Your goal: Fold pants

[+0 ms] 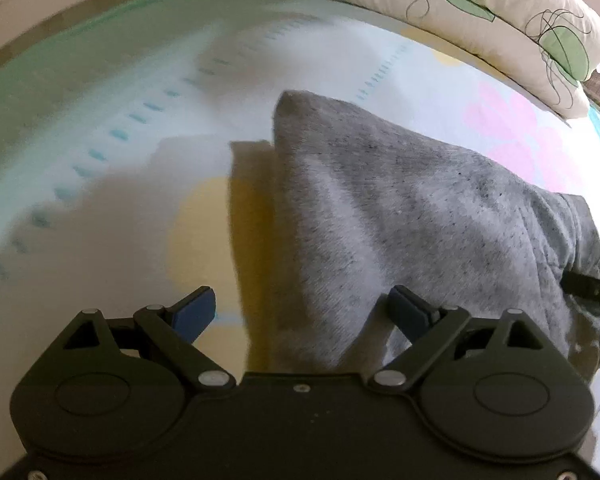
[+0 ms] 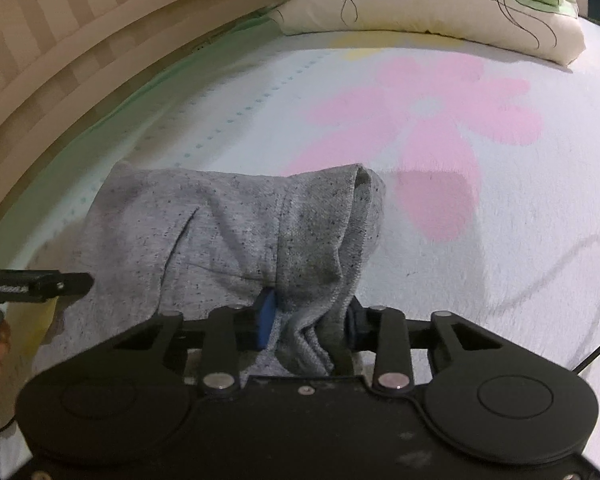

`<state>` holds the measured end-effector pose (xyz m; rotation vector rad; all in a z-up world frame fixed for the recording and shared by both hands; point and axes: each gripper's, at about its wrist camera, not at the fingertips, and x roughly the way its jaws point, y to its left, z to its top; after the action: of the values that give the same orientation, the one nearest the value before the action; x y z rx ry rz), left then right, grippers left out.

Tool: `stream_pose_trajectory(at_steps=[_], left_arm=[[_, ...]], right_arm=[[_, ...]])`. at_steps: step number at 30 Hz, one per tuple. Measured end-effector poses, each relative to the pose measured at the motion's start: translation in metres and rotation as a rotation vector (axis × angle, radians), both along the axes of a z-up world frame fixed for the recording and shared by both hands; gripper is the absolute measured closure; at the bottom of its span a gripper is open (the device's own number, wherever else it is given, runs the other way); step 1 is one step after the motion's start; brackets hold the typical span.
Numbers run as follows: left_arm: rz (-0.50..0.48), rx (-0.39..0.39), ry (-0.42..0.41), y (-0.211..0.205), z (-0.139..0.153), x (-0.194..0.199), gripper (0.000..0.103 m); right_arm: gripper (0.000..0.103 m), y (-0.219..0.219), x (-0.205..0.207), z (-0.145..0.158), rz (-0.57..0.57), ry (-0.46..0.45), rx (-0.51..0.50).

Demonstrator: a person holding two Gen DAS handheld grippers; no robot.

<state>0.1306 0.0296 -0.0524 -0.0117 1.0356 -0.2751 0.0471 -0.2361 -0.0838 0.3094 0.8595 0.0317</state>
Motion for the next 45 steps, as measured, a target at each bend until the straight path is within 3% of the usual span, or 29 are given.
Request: stream_pose_trajectory(at_steps=[7,9,10,12,15,19,24,33,38,41,43,45], left_arm=[[0.003,-0.042,0.044,-0.017,-0.006,0.014,0.002],[-0.042,-0.047,0.042,-0.026,-0.002,0.013,0.027],[-0.054,-0.033,0.026,-0.030,0.003,0.010,0.034],[-0.047,-0.023,-0.008,-0.032,0.012,0.003,0.063],[-0.032,-0.038,-0.031,-0.024,0.025,-0.001,0.081],[0.009,-0.102,-0.028,-0.004,0.040,0.000,0.083],[0.041,-0.044,-0.136,0.013,0.063,0.005,0.083],[0.178,0.031,-0.159,0.075,0.079,0.036,0.082],[0.262,0.069,-0.097,0.101,0.058,0.053,0.081],[0.294,0.100,-0.038,0.104,0.038,0.062,0.073],[0.349,0.173,-0.034,0.102,0.031,0.066,0.072],[0.398,0.196,-0.049,0.104,0.031,0.064,0.072]], right_arm=[[0.070,0.009,-0.002,0.003,0.010,-0.005,-0.052],[0.072,0.014,0.001,0.003,0.006,-0.005,-0.058],[0.072,0.012,0.000,0.003,0.004,-0.006,-0.062],[0.076,0.017,-0.001,0.007,0.006,-0.012,-0.085],[0.079,0.025,-0.002,0.016,0.010,-0.022,-0.126],[0.081,0.035,0.000,0.031,0.006,-0.054,-0.130],[0.082,0.054,0.015,0.053,0.048,-0.114,-0.087],[0.082,0.116,0.086,0.074,0.175,-0.147,-0.076],[0.082,0.148,0.125,0.065,0.226,-0.106,-0.059],[0.083,0.155,0.143,0.052,0.213,-0.057,-0.051],[0.083,0.156,0.154,0.039,0.171,0.017,-0.082],[0.083,0.151,0.158,0.032,0.083,0.061,-0.154]])
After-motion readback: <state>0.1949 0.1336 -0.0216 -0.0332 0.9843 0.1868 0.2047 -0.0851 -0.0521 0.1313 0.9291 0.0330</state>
